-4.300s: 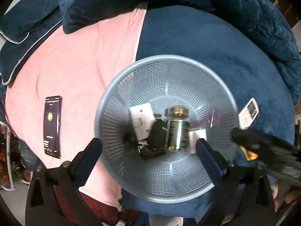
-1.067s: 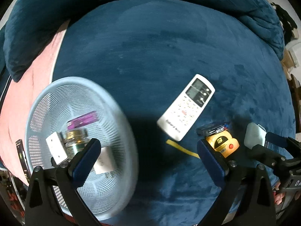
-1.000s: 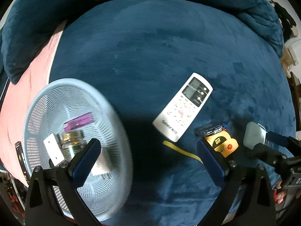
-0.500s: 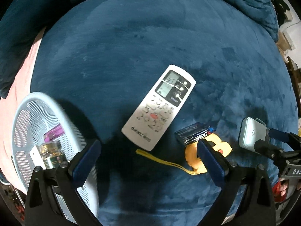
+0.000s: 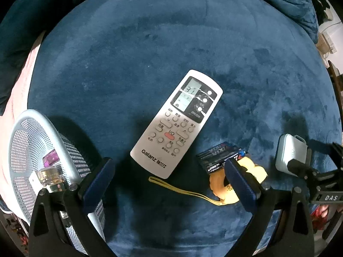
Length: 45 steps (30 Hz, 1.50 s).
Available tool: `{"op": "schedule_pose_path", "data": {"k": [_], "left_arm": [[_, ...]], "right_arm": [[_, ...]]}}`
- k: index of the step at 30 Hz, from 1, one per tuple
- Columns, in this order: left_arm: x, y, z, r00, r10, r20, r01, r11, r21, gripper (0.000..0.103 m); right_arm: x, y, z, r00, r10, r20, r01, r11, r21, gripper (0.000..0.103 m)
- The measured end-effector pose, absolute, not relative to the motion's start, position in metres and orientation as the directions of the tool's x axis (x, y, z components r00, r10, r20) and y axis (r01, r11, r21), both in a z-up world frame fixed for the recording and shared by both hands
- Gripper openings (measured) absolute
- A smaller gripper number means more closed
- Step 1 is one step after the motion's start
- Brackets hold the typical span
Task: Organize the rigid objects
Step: 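Grasp the white power bank with the right tool while the left tool grasps the white remote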
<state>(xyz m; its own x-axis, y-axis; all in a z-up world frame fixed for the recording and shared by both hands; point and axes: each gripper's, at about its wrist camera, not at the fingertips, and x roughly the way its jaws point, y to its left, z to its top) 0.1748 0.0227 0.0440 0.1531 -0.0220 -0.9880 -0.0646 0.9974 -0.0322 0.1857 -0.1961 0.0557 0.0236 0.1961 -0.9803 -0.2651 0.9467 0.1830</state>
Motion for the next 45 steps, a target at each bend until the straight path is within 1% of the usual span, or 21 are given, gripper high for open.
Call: {"op": "schedule_pose_path", "data": {"k": [2,7,11,14,16,18,19,20,21,25,28,30,32,36,37,39,43,45], "left_arm": [[0.175,0.024,0.044,0.152,-0.023,-0.988,-0.068,0.997,-0.034,0.102],[0.172,0.032,0.043,0.148,-0.022,-0.989,-0.081,0.996,-0.035,0.102],[0.172,0.033,0.042,0.148,-0.029,-0.989,-0.081,0.996,-0.041,0.102],[0.172,0.030,0.043,0.148,-0.029,-0.989,-0.069,0.997,-0.039,0.102],[0.174,0.029,0.042,0.148,-0.029,-0.989,-0.067,0.997,-0.040,0.102],[0.174,0.027,0.043,0.150,-0.030,-0.988,-0.066,0.997,-0.040,0.102],[0.175,0.027,0.044,0.152,-0.028,-0.988,-0.067,0.997,-0.039,0.102],[0.175,0.027,0.044,0.155,-0.024,-0.988,-0.069,0.997,-0.035,0.102],[0.175,0.027,0.044,0.156,-0.021,-0.988,-0.073,0.997,-0.032,0.102],[0.178,0.027,0.045,0.153,-0.019,-0.988,-0.098,0.995,-0.035,0.102],[0.182,0.030,0.046,0.162,-0.025,-0.986,-0.118,0.992,-0.045,0.102],[0.186,0.030,0.047,0.170,-0.033,-0.985,-0.119,0.991,-0.054,0.102],[0.190,0.028,0.047,0.176,-0.038,-0.984,-0.103,0.993,-0.057,0.102],[0.203,0.025,0.040,0.173,0.001,-0.985,-0.052,0.999,-0.008,0.101],[0.208,0.024,0.035,0.167,0.011,-0.986,-0.039,0.999,0.004,0.100],[0.214,0.024,0.027,0.153,0.013,-0.988,-0.024,1.000,0.009,0.097],[0.223,0.014,0.011,0.126,0.041,-0.991,0.035,0.998,0.046,0.090],[0.228,0.008,0.004,0.116,0.058,-0.991,0.069,0.995,0.067,0.089]], "right_arm": [[0.189,-0.196,0.051,0.016,0.193,-0.981,-0.293,0.939,0.180,0.103],[0.190,-0.202,0.044,-0.004,0.200,-0.980,-0.298,0.935,0.192,0.103],[0.183,-0.212,0.041,-0.083,0.229,-0.970,-0.268,0.932,0.243,0.103],[0.176,-0.212,0.042,-0.139,0.243,-0.960,-0.275,0.922,0.273,0.103],[0.176,-0.214,0.042,-0.136,0.236,-0.962,-0.281,0.922,0.266,0.103],[0.180,-0.218,0.038,-0.131,0.228,-0.965,-0.252,0.934,0.255,0.103],[0.181,-0.219,0.038,-0.122,0.221,-0.968,-0.240,0.939,0.245,0.100],[0.186,-0.222,0.034,-0.104,0.196,-0.975,-0.225,0.950,0.215,0.084],[0.186,-0.222,0.033,-0.101,0.178,-0.979,-0.227,0.954,0.197,0.080],[0.181,-0.213,0.041,-0.058,0.111,-0.992,-0.300,0.946,0.124,0.076],[0.192,-0.229,0.051,0.015,0.164,-0.986,-0.190,0.969,0.159,0.073],[0.201,-0.239,0.052,0.051,0.159,-0.986,-0.148,0.978,0.150,0.073],[0.204,-0.243,0.047,0.030,0.167,-0.985,-0.136,0.977,0.162,0.074],[0.202,-0.237,0.047,0.028,0.104,-0.994,-0.207,0.974,0.096,0.075],[0.201,-0.235,0.045,0.023,0.075,-0.997,-0.235,0.970,0.067,0.075],[0.200,-0.232,0.044,0.023,0.061,-0.998,-0.239,0.969,0.054,0.075],[0.205,-0.235,0.044,0.008,0.084,-0.996,-0.219,0.973,0.080,0.075],[0.222,-0.240,0.046,0.002,0.093,-0.996,-0.217,0.972,0.091,0.074]]}}
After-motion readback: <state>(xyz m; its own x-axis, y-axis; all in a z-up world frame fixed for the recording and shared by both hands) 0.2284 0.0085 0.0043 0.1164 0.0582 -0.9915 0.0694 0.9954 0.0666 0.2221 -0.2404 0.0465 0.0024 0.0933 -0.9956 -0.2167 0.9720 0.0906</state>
